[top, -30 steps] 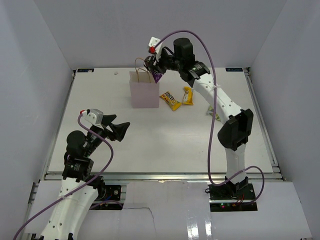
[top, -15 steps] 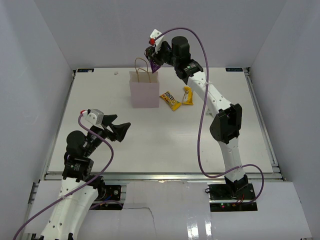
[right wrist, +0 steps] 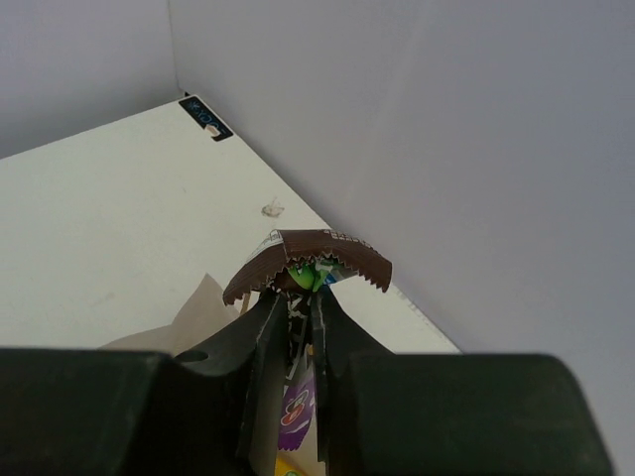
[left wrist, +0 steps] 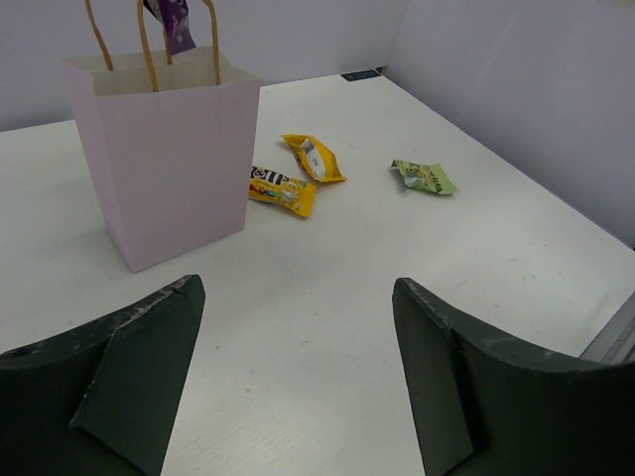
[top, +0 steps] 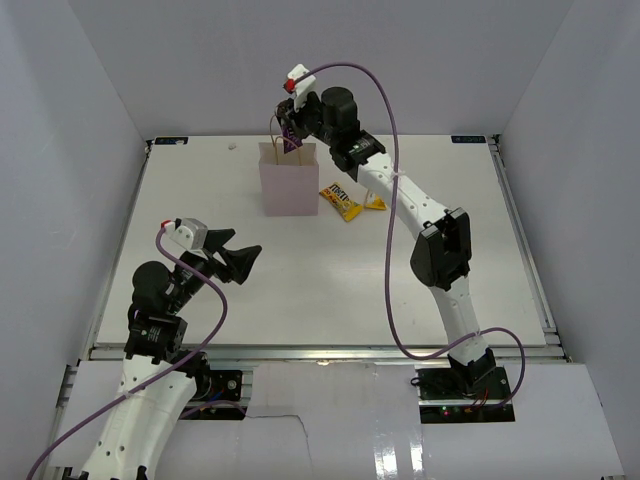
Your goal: Place the snacks into the paper bag
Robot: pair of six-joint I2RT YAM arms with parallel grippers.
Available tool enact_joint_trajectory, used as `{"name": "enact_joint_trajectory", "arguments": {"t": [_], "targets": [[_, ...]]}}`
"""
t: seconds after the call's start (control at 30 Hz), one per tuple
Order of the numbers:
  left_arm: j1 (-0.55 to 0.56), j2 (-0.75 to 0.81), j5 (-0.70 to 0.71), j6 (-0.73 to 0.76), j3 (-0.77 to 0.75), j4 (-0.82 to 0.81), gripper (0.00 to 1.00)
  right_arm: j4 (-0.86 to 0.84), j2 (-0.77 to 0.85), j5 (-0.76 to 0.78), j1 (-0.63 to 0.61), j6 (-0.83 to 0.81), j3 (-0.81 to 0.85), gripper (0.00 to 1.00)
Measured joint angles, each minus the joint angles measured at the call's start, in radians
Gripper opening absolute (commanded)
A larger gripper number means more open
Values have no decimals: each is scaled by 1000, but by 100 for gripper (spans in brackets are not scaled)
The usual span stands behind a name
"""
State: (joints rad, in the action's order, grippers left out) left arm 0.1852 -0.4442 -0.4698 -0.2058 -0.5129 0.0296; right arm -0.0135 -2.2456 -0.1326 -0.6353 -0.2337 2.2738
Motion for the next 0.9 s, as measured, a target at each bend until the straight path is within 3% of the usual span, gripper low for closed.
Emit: {"name": "enact_joint_trajectory", "arguments": {"t": [0.2, 0.4, 0.53, 0.67, 0.9], "targets": [[0, 0, -11, 0, 0, 0, 88, -13, 0, 31, -3, 54, -84, 25], [0, 0, -18, 0, 0, -5, 88, -13, 1, 38, 0, 77, -162, 51], [0, 0, -22, 0, 1, -7, 88, -11, 37, 38, 1, 69, -243, 55], [0, 0, -29, 0, 1, -7, 88, -9, 140, 28, 8, 58, -367, 59], [0, -6, -43, -1, 1, -7, 88, -16, 473, -61, 83, -6, -623, 86]]}}
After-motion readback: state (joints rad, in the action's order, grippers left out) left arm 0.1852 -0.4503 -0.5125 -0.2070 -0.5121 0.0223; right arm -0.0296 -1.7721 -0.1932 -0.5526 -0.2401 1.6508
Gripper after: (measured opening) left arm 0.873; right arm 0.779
